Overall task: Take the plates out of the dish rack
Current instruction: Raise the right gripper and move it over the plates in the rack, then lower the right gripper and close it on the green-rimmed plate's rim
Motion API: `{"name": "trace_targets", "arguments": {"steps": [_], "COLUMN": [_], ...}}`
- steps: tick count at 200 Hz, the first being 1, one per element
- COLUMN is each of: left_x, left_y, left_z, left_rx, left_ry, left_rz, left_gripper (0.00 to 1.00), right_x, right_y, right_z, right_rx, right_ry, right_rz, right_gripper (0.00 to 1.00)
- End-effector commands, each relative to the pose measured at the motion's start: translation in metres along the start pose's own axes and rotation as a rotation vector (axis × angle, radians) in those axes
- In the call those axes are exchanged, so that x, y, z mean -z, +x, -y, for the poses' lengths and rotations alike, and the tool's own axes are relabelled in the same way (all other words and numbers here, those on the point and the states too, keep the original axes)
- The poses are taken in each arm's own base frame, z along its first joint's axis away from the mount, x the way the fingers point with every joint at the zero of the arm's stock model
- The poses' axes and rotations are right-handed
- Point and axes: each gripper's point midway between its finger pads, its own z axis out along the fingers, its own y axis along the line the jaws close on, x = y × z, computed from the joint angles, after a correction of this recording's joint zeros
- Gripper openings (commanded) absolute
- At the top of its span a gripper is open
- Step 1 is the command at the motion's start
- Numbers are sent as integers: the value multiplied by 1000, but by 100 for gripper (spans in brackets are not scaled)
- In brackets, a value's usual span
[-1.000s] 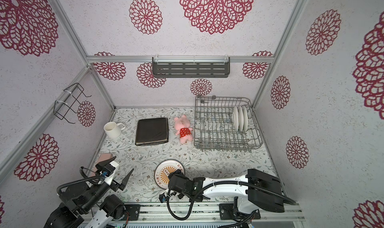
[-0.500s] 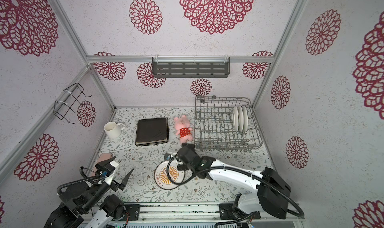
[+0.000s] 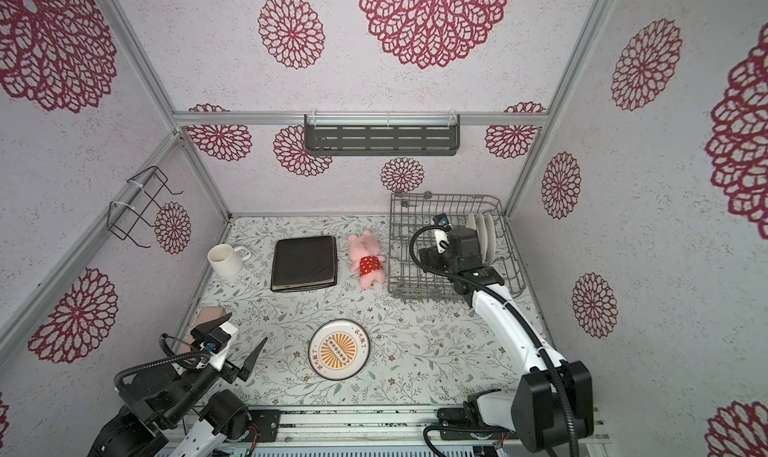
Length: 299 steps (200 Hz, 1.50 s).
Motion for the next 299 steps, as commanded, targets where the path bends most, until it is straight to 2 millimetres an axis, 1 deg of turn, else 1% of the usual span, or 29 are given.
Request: {"name": "trace_targets", "arguments": {"steps": [1,22,41,80,96,112,129,152,185,227,250,299], "left_x": [-5,-6,-6,-4,-4,-4,-4,-4,-6,-6,-6,-7], "left_y": [-1,0,0,-1,-2,-1,-1,0,0,1,0,1], "left_z": [5,7,8,7,7,7,7,7,7,7,8,8], "left_rx": [-25,-28,-29,-28,-27,-27,-27,-29,-30,-28,-29,-28], "left_ry": [25,37,42,36,35,34,35,35,35,37,38,38], "left_rz": [7,0,0,8,11,10,9,5,0,-5,-5,-8], "left_gripper": [97,97,97,97,97,98,97,97,97,97,97,97], "right_x": [11,5,-8,-42,-56,-69,-77,-81,-81,-85,-87,-89], "right_y": [-40,-49,-55,-63,-60,-53,-45,-39,-30,-17,-9,-4], "right_z": [22,48,66,92,101,108,117,126,138,142,149,151], "right_rx": [-112,-162,-206,-291,-323,-335,-341,-332,-335,-344,-348,-343], "right_ry": [-22,3,16,-23,-38,-31,-7,20,54,67,103,105], "right_rz": [82,81,66,17,-5,-36,-66,-83,-97,-123,-141,-149], "right_gripper": [94,93,91,76,72,68,66,66,64,61,57,53]}}
